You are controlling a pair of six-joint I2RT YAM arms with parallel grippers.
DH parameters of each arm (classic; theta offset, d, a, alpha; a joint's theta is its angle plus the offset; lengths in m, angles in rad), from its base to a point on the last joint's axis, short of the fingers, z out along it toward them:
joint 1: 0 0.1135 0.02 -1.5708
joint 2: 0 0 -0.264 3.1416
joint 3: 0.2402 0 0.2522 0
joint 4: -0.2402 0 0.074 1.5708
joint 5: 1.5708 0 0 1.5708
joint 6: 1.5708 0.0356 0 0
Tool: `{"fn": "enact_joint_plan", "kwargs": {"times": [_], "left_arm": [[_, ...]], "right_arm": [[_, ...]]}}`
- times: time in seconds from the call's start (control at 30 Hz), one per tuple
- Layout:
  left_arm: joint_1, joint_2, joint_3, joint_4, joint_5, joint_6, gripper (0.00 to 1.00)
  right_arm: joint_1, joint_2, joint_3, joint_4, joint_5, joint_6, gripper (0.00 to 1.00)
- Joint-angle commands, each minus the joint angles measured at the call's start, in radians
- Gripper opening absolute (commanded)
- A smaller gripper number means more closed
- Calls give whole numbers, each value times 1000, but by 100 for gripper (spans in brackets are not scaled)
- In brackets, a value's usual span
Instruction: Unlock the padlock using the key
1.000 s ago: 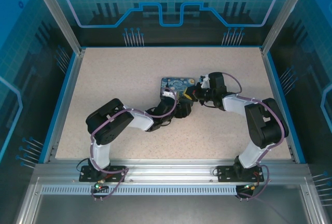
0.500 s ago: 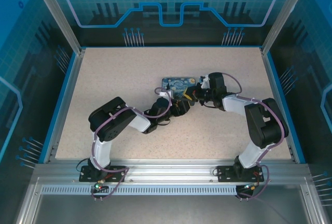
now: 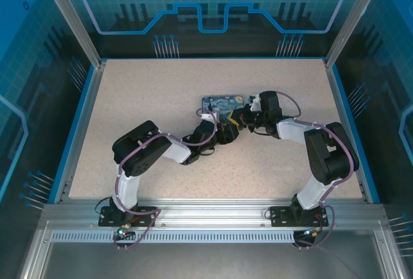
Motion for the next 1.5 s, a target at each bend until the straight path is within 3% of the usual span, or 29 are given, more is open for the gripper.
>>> {"fn": "enact_joint_plan", "kwargs": {"times": [0.0,0.13,0.3,0.47,0.97,1.23,1.47], "left_arm": [[-25,-3,40,-169,-42,54,74],[-26,-13,14,-70,-1,51,73],[-12,-8,-81,227,42,-35,70],[5,32,-83,320,66,-123,66],[7,49,-33,90,-7,-122,62],[-7,28,4,-96,-162,-143,55],[-22,28,48,-179,-223,-157,48]], "right_arm": [[8,18,-13,-4,10,-16,0],[9,17,-10,-4,8,-14,0],[9,18,-10,-5,8,-16,0],[8,20,-11,-5,8,-19,0],[7,25,-10,-4,7,-17,0],[4,24,-18,0,8,-13,0],[4,24,-20,0,8,-12,0]]}}
